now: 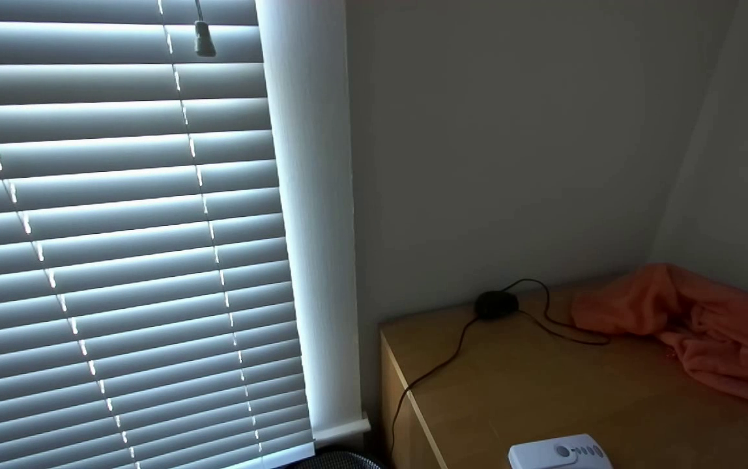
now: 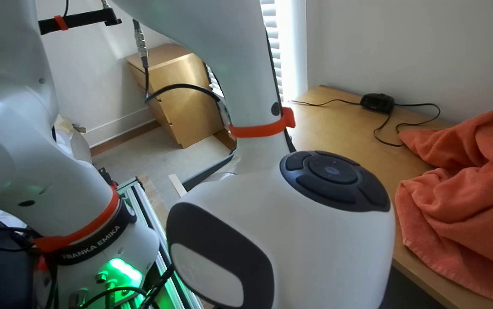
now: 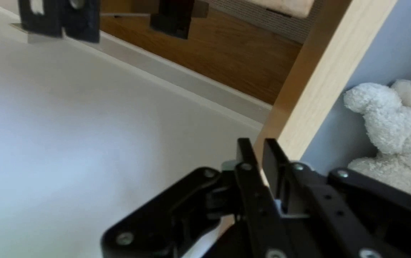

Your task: Put the black remote in the open drawer and then close the drawer

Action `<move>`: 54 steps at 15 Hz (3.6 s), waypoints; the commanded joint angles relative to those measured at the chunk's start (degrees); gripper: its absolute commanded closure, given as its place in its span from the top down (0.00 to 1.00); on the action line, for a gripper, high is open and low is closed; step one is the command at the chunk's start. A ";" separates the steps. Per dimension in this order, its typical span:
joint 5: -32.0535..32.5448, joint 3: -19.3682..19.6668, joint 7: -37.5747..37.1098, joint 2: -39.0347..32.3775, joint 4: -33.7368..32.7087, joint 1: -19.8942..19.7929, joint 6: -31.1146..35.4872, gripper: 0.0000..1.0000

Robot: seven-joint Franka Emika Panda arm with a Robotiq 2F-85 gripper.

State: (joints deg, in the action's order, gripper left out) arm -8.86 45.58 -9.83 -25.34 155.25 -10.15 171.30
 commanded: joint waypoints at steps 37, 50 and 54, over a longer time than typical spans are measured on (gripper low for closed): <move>-13.34 -45.15 2.93 -1.96 -5.39 -45.47 4.33 0.00; -16.41 -53.17 1.07 -5.03 -12.48 -44.97 2.13 0.00; -17.76 -55.69 1.39 -6.05 -14.06 -44.95 2.70 0.00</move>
State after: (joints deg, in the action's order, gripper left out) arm -24.59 -7.60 -8.22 -28.21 143.97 -55.19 175.02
